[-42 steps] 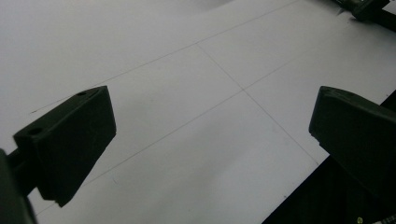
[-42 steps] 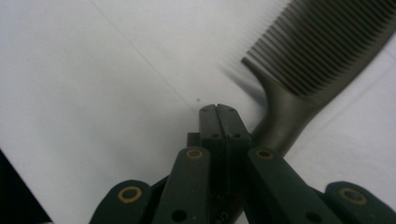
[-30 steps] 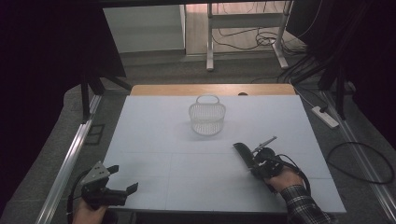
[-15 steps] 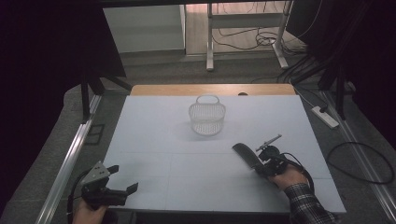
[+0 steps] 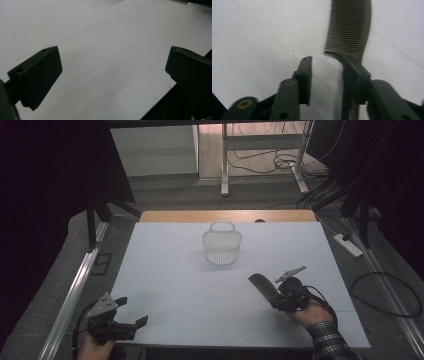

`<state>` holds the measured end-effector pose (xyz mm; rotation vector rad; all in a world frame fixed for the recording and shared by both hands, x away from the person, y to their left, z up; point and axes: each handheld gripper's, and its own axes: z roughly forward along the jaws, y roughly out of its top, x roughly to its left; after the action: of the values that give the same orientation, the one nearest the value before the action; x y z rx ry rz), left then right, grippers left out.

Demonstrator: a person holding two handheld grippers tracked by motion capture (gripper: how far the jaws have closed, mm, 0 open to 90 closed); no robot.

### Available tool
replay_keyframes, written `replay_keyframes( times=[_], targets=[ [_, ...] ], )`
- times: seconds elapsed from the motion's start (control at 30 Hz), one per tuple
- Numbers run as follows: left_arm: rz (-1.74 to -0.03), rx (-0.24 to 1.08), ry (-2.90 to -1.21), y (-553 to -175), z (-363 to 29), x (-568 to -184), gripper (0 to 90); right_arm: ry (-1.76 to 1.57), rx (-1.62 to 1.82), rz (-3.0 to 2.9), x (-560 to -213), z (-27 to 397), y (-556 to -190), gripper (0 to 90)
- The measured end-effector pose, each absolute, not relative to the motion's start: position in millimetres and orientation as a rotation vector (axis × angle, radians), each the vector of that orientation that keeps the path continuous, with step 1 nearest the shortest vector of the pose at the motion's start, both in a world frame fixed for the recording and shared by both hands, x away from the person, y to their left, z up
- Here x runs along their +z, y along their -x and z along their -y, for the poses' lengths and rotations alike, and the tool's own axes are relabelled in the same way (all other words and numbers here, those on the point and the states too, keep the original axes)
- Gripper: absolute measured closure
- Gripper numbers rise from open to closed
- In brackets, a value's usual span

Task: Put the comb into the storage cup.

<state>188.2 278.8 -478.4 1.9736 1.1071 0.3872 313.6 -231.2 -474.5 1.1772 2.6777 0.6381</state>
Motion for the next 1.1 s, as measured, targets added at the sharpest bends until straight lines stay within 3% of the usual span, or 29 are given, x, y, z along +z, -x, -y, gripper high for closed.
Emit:
replay_keyframes(
  times=[0.2, 0.43, 0.7, 1.1],
  targets=[
    [-1.108, 0.387, -1.974, -188.3, -278.8, -478.4, 0.8, -1.194, 0.622, -2.636, -473.6, 238.9, -312.1, 30.4],
    [-1.109, 0.386, -1.974, -188.4, -278.8, -478.4, 0.8, -1.242, 0.630, -2.608, -472.1, 247.2, -312.5, 9.0],
    [-1.108, 0.387, -1.975, -188.4, -278.7, -478.4, 0.8, -1.261, 0.640, -2.603, -470.9, 257.9, -311.6, 0.0],
    [-1.108, 0.382, -1.975, -188.6, -278.9, -478.5, 0.9, -1.321, 0.631, -2.576, -475.4, 263.7, -312.2, 0.0]
  ],
)
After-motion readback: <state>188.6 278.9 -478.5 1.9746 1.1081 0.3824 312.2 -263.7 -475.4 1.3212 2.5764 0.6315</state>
